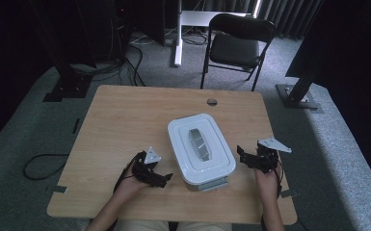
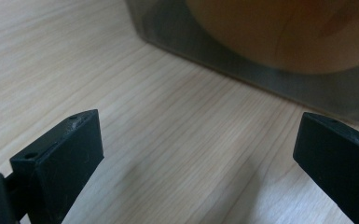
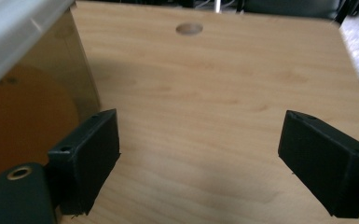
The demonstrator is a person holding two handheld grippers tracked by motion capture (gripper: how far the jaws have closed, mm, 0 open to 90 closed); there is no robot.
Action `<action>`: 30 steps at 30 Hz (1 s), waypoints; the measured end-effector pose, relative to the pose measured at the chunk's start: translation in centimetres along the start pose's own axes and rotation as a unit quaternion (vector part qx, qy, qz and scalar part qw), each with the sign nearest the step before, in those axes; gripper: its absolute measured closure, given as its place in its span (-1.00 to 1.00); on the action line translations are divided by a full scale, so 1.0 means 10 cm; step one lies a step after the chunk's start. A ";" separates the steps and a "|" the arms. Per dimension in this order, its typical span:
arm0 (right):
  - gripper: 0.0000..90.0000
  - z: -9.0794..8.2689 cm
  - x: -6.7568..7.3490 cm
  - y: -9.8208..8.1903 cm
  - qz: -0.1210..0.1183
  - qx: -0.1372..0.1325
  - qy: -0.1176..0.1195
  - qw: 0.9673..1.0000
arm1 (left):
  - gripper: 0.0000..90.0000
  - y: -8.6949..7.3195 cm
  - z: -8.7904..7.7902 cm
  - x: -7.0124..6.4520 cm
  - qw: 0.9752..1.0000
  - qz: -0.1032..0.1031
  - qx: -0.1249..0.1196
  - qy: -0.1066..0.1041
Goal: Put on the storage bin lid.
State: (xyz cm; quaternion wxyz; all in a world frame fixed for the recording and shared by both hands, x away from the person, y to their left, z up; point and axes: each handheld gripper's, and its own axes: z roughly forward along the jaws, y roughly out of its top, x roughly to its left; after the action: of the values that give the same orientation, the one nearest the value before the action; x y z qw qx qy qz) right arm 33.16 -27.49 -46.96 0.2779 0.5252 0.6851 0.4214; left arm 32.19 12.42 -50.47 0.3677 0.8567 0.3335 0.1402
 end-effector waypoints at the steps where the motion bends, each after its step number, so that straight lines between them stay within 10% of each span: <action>1: -0.73 0.03 0.00 -0.03 0.003 0.004 0.001 1.000 | -0.95 0.02 0.00 -0.01 1.000 0.001 0.000 0.000; 30: -0.66 0.23 0.35 -0.39 0.001 0.039 0.074 0.996 | -0.95 0.24 0.01 -0.04 1.000 0.019 -0.008 0.000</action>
State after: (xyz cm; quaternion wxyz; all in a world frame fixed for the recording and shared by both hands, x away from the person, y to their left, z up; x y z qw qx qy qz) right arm 32.12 -23.83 -51.21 0.2050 0.5039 0.7191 0.4324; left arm 33.07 10.95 -48.78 0.3721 0.8597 0.3160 0.1502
